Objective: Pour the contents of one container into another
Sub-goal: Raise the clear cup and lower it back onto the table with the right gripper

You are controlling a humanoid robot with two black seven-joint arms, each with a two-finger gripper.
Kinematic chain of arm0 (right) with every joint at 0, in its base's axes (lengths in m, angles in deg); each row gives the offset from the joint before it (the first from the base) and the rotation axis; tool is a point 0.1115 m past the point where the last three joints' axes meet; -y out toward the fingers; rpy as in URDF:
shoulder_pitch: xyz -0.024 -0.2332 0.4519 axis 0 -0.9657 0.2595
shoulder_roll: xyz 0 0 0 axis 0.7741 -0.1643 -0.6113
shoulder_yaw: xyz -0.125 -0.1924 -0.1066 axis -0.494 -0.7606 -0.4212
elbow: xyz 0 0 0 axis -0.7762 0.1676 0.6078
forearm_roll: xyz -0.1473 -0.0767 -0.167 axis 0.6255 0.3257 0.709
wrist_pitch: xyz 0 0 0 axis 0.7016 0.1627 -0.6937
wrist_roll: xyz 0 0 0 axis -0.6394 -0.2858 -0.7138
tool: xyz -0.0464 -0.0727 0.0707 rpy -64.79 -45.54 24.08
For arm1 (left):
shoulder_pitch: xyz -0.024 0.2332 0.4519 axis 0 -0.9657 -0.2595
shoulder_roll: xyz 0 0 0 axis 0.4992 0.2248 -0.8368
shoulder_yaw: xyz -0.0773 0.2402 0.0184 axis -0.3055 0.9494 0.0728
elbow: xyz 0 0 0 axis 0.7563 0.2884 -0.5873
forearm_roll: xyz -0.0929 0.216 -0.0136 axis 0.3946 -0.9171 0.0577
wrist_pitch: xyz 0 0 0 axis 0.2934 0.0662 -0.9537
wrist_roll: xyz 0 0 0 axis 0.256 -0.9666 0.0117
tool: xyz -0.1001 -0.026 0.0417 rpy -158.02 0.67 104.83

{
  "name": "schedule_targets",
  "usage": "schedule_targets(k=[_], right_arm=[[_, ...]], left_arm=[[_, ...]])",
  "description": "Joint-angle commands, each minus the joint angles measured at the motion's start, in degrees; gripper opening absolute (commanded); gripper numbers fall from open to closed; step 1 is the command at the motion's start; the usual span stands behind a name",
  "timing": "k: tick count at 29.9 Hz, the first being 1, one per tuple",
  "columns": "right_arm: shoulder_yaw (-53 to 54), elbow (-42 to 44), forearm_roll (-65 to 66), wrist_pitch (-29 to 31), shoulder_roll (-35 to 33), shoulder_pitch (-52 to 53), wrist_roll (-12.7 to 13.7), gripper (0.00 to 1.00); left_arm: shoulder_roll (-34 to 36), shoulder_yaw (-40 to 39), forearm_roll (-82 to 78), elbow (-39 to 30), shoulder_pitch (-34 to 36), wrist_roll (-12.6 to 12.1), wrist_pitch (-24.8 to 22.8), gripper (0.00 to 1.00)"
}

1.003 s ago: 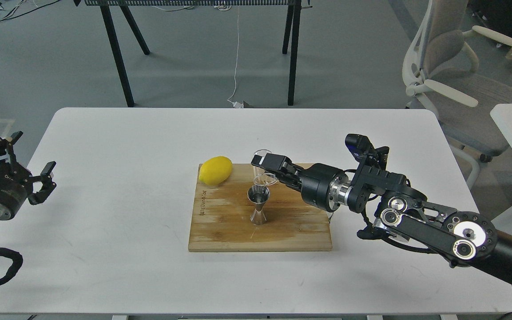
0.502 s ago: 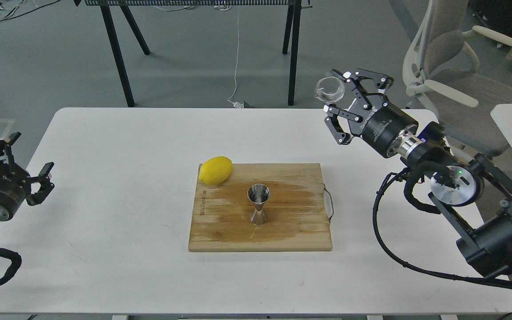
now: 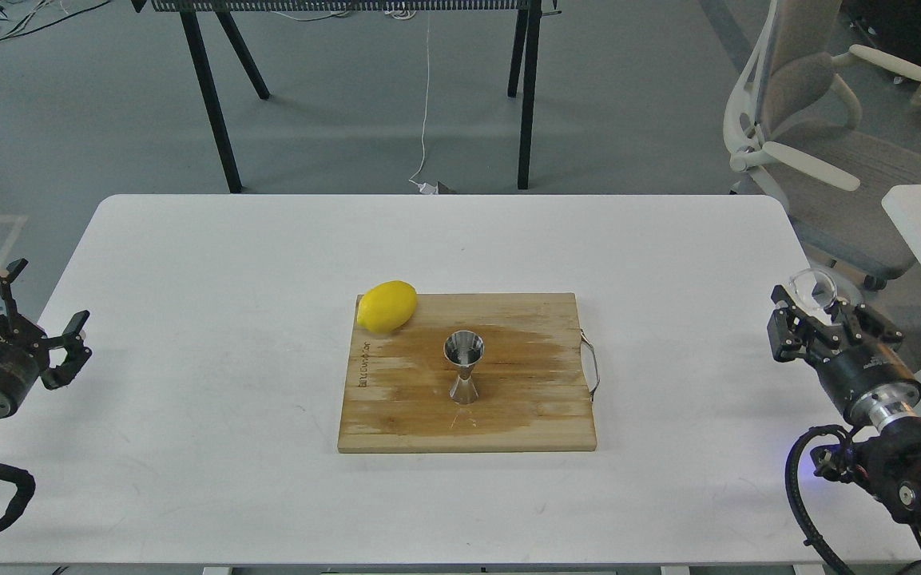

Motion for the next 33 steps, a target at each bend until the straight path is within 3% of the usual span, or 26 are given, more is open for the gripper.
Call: schedule_targets(k=[1, 7, 18, 29, 33], right_arm=[[-0.2, 0.2, -0.3, 1.4, 0.0, -3.1, 0.5, 0.37], [-0.5, 1.2, -0.4, 0.7, 3.1, -3.8, 0.0, 0.37], [-2.9, 6.1, 0.3, -8.2, 4.8, 2.7, -0.8, 0.37], [-7.9, 11.6, 0.3, -9.2, 5.0, 8.8, -1.2, 0.38], [-9.9, 11.6, 0.3, -9.3, 5.0, 9.3, -1.7, 0.44]], left_arm=[[0.0, 0.2, 0.0, 0.0, 0.0, 0.0, 0.0, 1.0], [0.0, 0.3, 0.0, 0.0, 0.0, 0.0, 0.0, 1.0], [0.0, 0.3, 0.0, 0.0, -0.1, 0.0, 0.0, 1.0], [-0.1, 0.3, 0.0, 0.0, -0.4, 0.0, 0.0, 1.0], [0.0, 0.3, 0.0, 0.0, -0.5, 0.0, 0.0, 1.0]])
